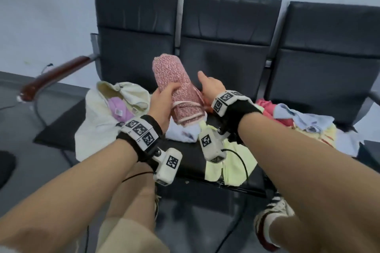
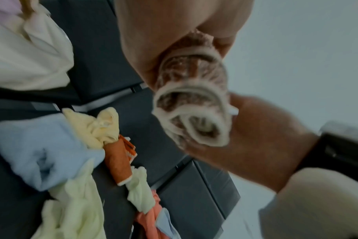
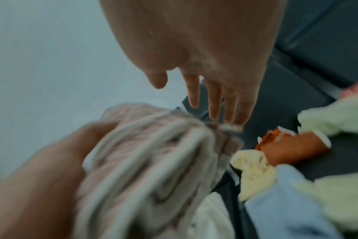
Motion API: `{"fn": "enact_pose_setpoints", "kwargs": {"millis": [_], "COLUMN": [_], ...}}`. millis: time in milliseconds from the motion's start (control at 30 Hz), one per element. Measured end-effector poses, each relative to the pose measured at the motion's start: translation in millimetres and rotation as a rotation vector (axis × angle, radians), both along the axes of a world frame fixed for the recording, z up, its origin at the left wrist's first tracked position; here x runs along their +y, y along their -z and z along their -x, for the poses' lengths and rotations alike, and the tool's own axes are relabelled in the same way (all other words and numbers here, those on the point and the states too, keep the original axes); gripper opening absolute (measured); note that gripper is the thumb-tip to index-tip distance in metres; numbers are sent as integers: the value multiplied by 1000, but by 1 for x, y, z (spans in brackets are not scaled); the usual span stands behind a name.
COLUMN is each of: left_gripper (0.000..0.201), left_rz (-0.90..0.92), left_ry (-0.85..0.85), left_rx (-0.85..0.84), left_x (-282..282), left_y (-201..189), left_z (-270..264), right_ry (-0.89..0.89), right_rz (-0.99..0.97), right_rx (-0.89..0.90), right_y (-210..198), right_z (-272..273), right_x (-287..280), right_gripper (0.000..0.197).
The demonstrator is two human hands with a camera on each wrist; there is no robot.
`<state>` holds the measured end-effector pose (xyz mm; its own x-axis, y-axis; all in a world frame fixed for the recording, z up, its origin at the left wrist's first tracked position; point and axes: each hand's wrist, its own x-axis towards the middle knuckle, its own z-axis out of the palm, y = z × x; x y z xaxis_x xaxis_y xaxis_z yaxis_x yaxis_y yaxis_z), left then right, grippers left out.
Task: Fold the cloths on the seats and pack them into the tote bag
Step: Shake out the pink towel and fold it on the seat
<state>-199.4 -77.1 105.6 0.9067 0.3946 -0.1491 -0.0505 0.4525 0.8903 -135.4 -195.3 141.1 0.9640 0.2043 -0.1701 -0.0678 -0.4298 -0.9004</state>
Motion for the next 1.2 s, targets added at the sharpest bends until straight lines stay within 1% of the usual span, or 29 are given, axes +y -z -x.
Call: {"fn": "enact_pose_setpoints", "kwargs": {"millis": [33, 100, 167, 233, 300, 367, 433, 500, 533, 567, 633, 667, 700, 733, 833, 867, 933, 1000, 1067, 1100, 1200], "left_gripper": [42, 38, 40, 47, 41, 37, 45, 53, 54, 53, 52, 55, 57, 57, 50, 49, 44, 40, 35, 33, 35], "left_rz": [25, 43, 26, -6, -85, -226, -405, -584, -664, -729, -824, -831, -781, -678, -266, -182, -100, -63, -99, -204, -654], "left_ry": [17, 46, 37, -7, -73, -134, -212, -295, -331, -353, -350, -319, -283, -245, -183, -165, -110, -104, -162, -198, -246], "left_rx": [13, 43, 69, 96, 130, 190, 257, 333, 364, 387, 419, 441, 454, 452, 372, 350, 291, 234, 218, 262, 505], "left_x": [10, 32, 53, 73, 94, 109, 125, 138, 144, 148, 153, 155, 158, 160, 165, 168, 175, 188, 205, 213, 235], "left_y": [-7, -17, -21, -21, -17, -9, 2, 13, 17, 20, 24, 26, 28, 31, 35, 34, 33, 35, 43, 50, 81], "left_z": [4, 11, 16, 20, 22, 23, 21, 16, 12, 8, 0, -6, -11, -16, -30, -31, -31, -31, -33, -33, -36], "right_ry": [-5, -41, -108, -188, -247, -298, -368, -438, -463, -483, -525, -537, -538, -526, -507, -498, -465, -420, -360, -327, -257], "right_rz": [-40, -181, -318, -404, -467, -479, -424, -304, -265, -235, -167, -143, -130, -123, -117, -101, -66, -99, -130, -126, -118], "right_rx": [99, 303, 455, 530, 547, 539, 531, 431, 374, 339, 282, 246, 214, 191, 150, 128, 86, 82, 67, 47, -3], "right_y": [3, 11, 17, 21, 19, 16, 14, 17, 19, 23, 31, 36, 41, 46, 58, 62, 67, 72, 77, 79, 86], "right_z": [-5, -7, -1, 3, -3, -8, -9, -6, -4, -4, -4, -5, -7, -10, -19, -22, -30, -39, -48, -54, -74], "right_x": [7, 19, 31, 43, 58, 72, 91, 114, 125, 135, 151, 157, 161, 164, 173, 176, 187, 199, 210, 215, 223], "right_gripper": [46, 55, 58, 55, 47, 39, 34, 30, 30, 34, 43, 44, 45, 46, 50, 53, 59, 58, 51, 49, 49]}}
